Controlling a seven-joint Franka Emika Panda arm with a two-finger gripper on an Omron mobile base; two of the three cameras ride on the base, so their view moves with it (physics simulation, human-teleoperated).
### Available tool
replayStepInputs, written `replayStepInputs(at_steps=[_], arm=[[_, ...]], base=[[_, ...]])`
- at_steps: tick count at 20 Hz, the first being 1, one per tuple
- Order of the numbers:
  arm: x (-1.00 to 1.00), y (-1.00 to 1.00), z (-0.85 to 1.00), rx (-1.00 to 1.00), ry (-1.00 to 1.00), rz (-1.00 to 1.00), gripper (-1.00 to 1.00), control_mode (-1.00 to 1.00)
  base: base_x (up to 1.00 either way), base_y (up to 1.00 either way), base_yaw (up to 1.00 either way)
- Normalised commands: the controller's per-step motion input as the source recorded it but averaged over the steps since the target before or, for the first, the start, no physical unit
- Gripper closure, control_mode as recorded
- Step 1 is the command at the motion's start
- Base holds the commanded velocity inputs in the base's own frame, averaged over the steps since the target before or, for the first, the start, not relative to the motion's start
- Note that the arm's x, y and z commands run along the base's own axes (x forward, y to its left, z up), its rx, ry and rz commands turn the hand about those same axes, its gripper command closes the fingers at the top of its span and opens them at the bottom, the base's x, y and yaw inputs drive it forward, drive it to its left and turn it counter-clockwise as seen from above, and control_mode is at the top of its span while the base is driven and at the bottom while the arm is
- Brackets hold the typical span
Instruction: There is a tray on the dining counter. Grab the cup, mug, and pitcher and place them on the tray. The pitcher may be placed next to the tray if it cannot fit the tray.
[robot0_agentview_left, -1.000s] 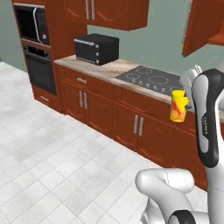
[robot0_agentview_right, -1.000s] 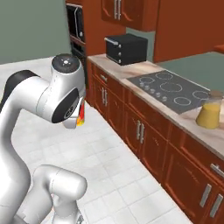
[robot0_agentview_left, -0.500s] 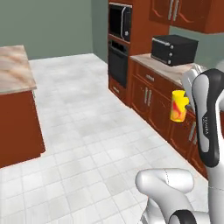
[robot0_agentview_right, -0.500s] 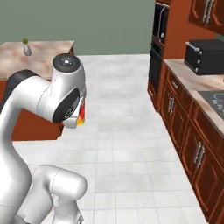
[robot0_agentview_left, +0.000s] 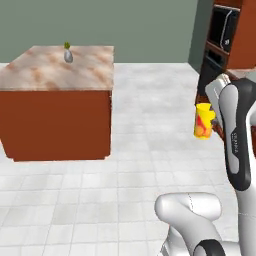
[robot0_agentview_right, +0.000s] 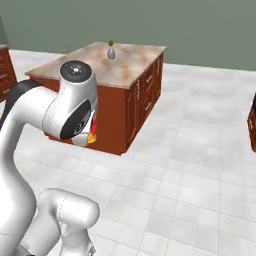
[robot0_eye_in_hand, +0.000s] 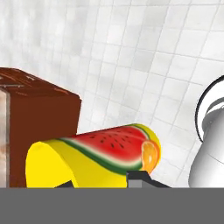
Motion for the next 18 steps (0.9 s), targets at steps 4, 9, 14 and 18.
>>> replayStepInputs(at_steps=[4,9,14,18], arm=[[0.0,0.0,0.0,0.0,0.0,0.0,1.0,1.0],[0.0,0.0,0.0,0.0,0.0,0.0,1.0,1.0],[0.0,0.0,0.0,0.0,0.0,0.0,1.0,1.0],[0.0,0.0,0.0,0.0,0.0,0.0,1.0,1.0]], base=[[0.0,0.09,0.65],[0.0,0.0,0.7],[0.37,-0.1,0.45],[0.56,-0.7,0.32]])
